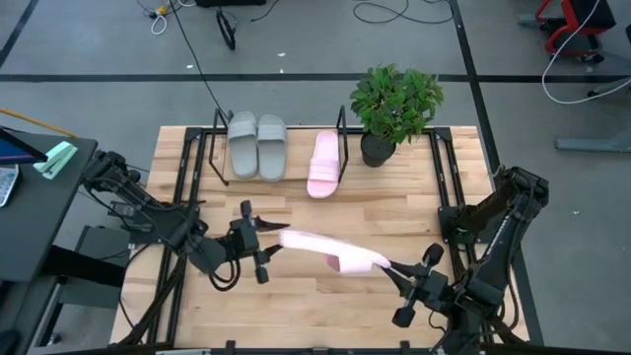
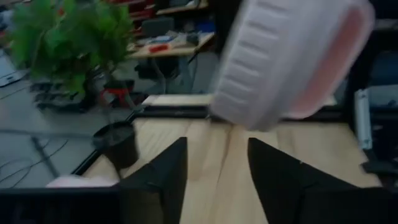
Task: Pick and place slides into the shelf
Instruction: Put the pink slipper on the shelf
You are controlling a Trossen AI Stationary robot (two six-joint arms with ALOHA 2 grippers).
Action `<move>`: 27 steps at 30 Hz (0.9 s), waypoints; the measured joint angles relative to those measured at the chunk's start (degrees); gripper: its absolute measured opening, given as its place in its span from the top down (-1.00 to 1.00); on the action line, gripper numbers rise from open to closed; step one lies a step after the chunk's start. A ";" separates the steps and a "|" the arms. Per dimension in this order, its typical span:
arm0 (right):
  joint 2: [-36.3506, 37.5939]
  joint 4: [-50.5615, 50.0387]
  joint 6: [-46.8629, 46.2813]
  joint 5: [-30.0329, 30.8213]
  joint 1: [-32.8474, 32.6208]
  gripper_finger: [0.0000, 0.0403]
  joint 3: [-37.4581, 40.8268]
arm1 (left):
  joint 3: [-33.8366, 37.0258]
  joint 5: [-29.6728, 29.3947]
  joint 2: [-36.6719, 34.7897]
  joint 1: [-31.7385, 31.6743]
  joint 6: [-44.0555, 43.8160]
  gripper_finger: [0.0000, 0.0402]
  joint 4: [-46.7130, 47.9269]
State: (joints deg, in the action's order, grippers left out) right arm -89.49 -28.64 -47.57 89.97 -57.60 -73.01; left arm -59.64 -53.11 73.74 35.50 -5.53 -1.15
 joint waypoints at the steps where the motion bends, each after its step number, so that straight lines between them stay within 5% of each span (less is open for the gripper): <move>1: 0.22 0.01 0.63 0.03 0.10 0.84 0.00 | 0.00 1.58 0.00 -0.24 1.17 0.10 -1.64; 7: 0.82 0.02 2.27 0.41 0.52 0.84 -0.02 | 0.00 10.25 -0.03 -2.36 6.31 -0.08 -9.27; 27: 0.78 0.00 2.21 0.02 -0.79 0.84 -0.02 | 0.02 11.79 -1.38 -3.25 9.23 -0.04 -9.91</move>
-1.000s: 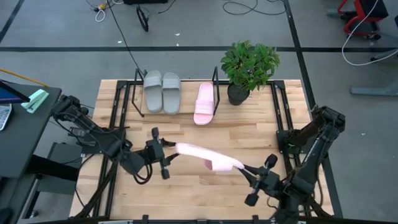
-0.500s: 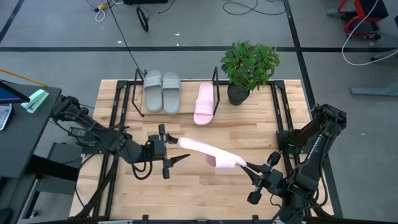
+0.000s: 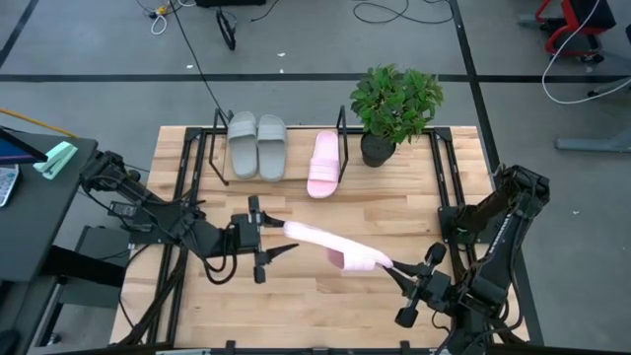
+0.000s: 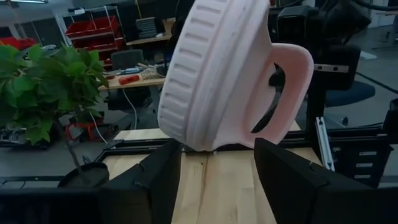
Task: Pick and place slides into the shelf
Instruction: Put the pink slipper on the shelf
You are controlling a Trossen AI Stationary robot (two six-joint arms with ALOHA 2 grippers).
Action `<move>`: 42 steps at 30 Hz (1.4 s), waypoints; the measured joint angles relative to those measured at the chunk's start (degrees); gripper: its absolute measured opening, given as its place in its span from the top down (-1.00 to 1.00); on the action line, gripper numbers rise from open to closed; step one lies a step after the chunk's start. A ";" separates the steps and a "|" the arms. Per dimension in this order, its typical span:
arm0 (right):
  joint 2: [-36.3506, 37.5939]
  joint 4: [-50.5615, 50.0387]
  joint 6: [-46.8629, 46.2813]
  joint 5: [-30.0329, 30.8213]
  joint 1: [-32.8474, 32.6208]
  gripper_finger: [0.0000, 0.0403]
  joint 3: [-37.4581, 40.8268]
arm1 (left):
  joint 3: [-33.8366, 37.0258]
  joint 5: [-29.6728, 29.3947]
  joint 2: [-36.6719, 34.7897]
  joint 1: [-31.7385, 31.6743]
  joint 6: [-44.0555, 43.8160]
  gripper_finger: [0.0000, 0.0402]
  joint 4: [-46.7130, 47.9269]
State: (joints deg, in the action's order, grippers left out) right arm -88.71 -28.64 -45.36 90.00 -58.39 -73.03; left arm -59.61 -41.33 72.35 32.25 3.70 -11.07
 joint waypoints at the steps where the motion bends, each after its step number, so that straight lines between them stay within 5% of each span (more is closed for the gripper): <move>1: 0.00 0.00 -0.04 -0.02 0.00 0.84 0.00 | 0.00 -0.04 -0.02 0.01 0.00 -0.04 0.03; 24: -0.07 4.82 6.01 -0.24 -1.13 0.84 0.00 | 0.00 1.40 -0.04 -3.83 -1.57 -0.08 -1.73; 42: -0.11 10.08 18.81 0.03 1.01 0.85 -1.34 | 0.00 13.95 -0.04 -3.80 0.02 0.16 -8.30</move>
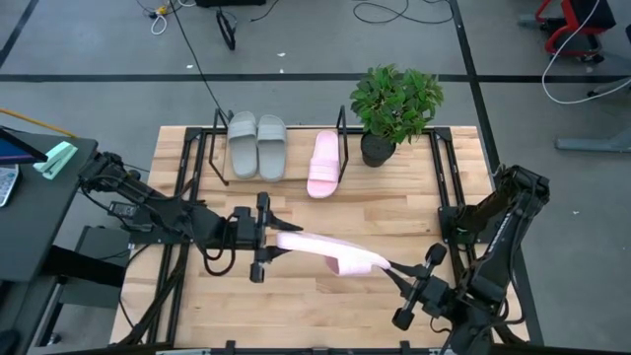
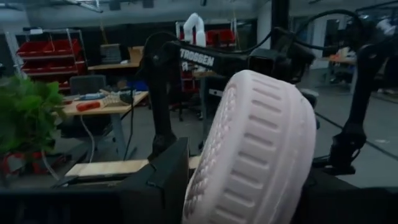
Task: Pick and place slides into the shelf
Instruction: Put the pink slipper on the shelf
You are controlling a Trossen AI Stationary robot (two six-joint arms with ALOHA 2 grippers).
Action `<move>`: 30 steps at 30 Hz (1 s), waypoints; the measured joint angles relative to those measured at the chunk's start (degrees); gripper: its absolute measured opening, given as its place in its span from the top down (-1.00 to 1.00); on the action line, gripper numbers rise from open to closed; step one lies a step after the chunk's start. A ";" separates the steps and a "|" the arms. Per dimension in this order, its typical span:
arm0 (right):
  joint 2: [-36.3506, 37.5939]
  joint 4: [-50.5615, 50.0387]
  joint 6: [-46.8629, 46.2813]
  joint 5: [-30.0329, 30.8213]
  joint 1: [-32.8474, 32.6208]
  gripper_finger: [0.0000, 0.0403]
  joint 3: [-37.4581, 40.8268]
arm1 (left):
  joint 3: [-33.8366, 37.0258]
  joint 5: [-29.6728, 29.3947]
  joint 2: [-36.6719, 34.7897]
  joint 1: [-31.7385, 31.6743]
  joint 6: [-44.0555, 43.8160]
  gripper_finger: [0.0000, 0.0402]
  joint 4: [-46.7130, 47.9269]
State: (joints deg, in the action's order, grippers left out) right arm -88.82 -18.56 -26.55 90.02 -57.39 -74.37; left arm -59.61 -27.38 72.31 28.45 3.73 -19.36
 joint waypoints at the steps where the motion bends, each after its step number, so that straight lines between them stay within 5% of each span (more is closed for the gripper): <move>1: 0.00 0.04 1.25 0.04 0.00 0.85 -0.72 | 0.00 0.32 0.00 0.00 0.02 0.17 -0.18; 13: 0.02 -0.01 15.90 0.08 -1.15 0.85 -9.60 | -0.07 0.70 0.00 0.11 1.53 0.17 0.41; 30: 0.02 -0.03 17.77 -0.05 -2.14 0.85 -10.05 | -0.07 0.54 0.02 0.11 1.80 0.09 7.49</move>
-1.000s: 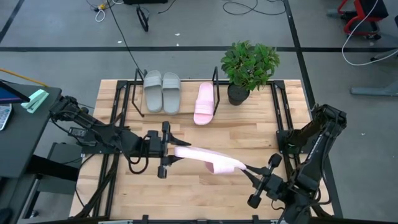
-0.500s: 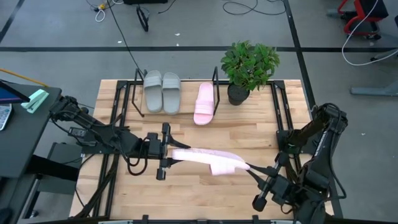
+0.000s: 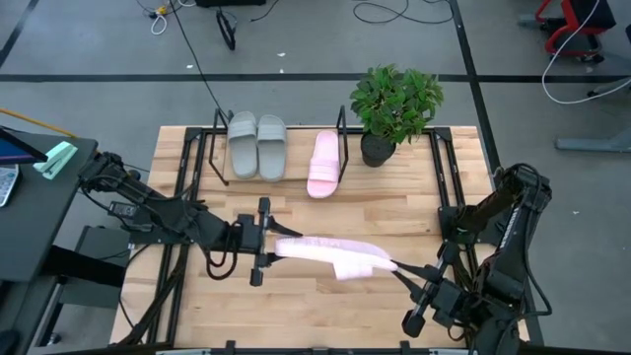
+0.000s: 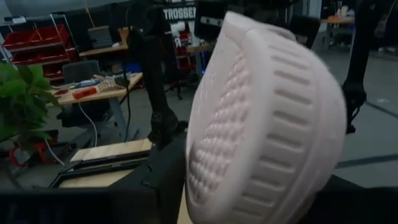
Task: Pick and place slides into the shelf
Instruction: Put the pink slipper on the shelf
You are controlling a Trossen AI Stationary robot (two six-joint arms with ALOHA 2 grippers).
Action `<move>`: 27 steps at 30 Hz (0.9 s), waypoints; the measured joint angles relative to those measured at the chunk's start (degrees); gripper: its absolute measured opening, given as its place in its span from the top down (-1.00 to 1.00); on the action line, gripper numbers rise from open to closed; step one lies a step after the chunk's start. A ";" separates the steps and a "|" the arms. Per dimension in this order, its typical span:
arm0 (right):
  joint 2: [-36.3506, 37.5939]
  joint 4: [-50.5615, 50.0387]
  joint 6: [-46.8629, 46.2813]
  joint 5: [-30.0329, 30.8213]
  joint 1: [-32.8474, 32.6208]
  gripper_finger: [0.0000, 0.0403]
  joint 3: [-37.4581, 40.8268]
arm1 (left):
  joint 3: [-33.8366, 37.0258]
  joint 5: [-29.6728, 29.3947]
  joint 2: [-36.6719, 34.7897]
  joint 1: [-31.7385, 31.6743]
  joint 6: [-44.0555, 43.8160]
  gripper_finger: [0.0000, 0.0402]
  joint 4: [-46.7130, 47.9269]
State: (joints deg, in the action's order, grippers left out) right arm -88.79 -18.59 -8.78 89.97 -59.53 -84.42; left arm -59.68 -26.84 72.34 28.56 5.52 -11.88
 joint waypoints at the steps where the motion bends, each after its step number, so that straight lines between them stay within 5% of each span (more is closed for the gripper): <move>1: 0.00 0.00 0.03 0.00 0.00 0.85 0.00 | 0.00 -0.05 0.00 0.00 -0.07 0.06 0.61; 12: 0.01 -0.02 -0.22 0.03 0.07 0.85 0.00 | 0.02 -0.41 0.04 -0.09 -3.32 -0.27 7.06; 27: 0.01 -0.02 -1.09 0.01 1.77 0.85 0.00 | 0.02 1.07 0.04 -0.07 -0.70 -0.25 -0.79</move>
State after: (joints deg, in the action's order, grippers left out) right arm -88.79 -18.61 -9.87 89.98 -57.76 -84.42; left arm -59.66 -25.77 72.38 28.49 4.82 -12.67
